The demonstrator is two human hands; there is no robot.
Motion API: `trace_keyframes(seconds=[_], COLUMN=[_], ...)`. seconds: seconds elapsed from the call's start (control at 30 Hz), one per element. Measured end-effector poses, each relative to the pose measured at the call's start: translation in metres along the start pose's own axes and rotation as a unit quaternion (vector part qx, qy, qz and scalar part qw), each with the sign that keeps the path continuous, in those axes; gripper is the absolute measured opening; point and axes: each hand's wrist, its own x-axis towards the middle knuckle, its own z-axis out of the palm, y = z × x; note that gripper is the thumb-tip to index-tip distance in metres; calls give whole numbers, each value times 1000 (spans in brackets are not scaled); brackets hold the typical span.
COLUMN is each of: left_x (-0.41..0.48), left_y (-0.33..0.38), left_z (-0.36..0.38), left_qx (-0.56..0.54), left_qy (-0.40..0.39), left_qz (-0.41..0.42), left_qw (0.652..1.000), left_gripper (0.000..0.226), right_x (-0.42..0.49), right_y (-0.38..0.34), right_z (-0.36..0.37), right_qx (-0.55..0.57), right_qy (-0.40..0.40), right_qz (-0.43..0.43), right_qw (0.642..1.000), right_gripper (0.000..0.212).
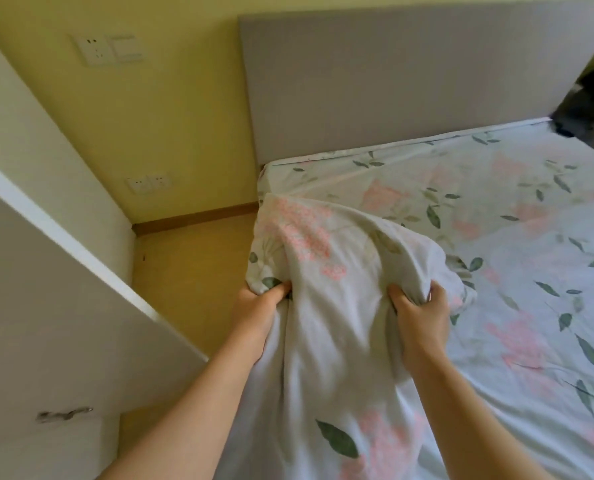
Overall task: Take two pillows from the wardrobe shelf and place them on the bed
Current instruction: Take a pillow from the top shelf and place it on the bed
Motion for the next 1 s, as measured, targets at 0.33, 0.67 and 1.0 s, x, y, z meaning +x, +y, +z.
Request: trace_keyframes(seconds=[0.33,0.67,1.0], left_x=[87,127,188], left_y=[77,136,191], left_z=[48,150,194], left_qx=[64,113,106], left_qy=[-106,-175,-153], left_qz=[19,52,75], left_qw=[992,977,980], left_gripper=[37,35,48], right_x=[50,130,201], right_y=[-42,-68,-111], right_z=[26,-1,28], right_qx=[62,137,159], right_qy=[111,174,168], right_qz=[28,62,58], right_qw=[991,973,971], right_gripper=[37,37,41])
